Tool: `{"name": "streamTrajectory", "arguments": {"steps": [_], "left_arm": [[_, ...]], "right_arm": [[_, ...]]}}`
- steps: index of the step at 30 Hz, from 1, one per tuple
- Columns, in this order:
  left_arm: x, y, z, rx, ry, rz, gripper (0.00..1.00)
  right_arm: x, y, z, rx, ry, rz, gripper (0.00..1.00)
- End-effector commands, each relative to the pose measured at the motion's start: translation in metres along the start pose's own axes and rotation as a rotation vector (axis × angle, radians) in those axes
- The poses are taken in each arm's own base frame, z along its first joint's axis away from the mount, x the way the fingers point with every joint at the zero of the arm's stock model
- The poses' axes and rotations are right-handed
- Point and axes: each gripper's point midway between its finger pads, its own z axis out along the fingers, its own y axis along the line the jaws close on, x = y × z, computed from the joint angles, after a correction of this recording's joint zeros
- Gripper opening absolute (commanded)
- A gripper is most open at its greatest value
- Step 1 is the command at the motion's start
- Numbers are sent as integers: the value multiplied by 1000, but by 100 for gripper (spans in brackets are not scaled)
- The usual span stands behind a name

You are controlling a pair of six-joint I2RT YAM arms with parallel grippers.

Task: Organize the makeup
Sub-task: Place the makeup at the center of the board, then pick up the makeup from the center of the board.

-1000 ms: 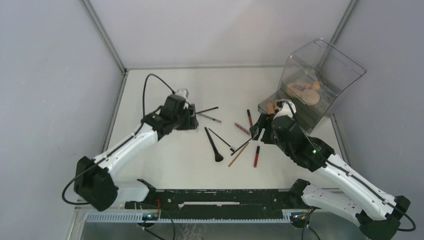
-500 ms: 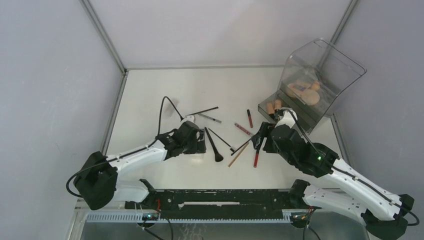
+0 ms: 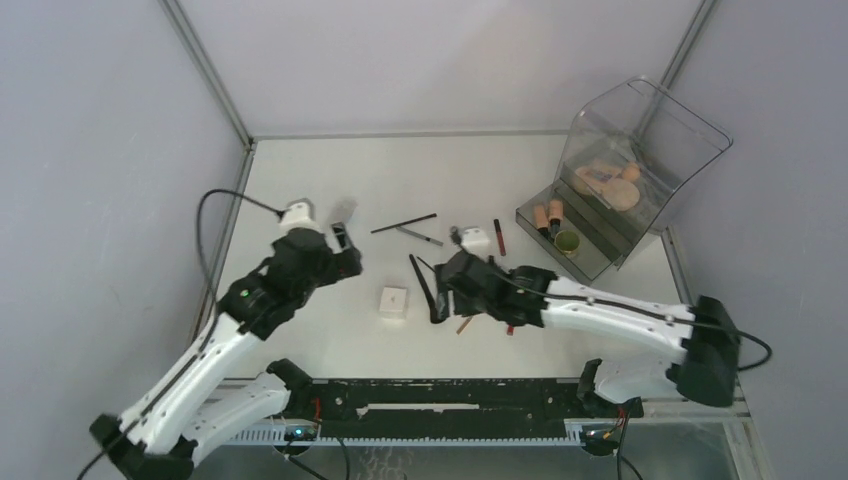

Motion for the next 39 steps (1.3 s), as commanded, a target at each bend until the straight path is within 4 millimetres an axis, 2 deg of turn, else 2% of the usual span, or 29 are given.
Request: {"name": "streamTrajectory", "arguments": {"steps": [1,3,5,8,11,15,20,25,29,31,35,39], "left_arm": [[-8,75,-36,-206,-64,-18,100],[-11,96,-50,-252,-107,-71,100],[-13,108,-64,-278,-144,-118,100],[-17,110,-75,-270,-174,-140,100],[-21,116,-82,-296,-197,-150,100],[-19,114,-82,-284,-187,-146,100],[-18,111,-78,-271,-179,-138,100],[-18,109,-74,-271,-171,-125,100],[-16,108,-70,-260,-163,-125,100],[-15,107,-68,-256,-160,-125,100],[-13,106,-65,-255,-155,-123,100],[-13,106,-64,-258,-151,-121,100]], "right_arm": [[-16,78,10,-139,-58,-62,80],[-9,101,28,-161,-26,-72,81],[-13,116,43,-136,-14,-49,80],[-17,123,65,-5,14,39,80],[-12,128,83,72,46,67,81],[-4,124,104,172,75,138,82],[-5,113,115,336,85,149,83],[10,115,133,346,141,146,83],[15,111,139,364,154,154,83],[15,110,143,363,157,145,78],[11,114,147,323,147,110,63],[-5,111,139,261,137,38,47]]}}
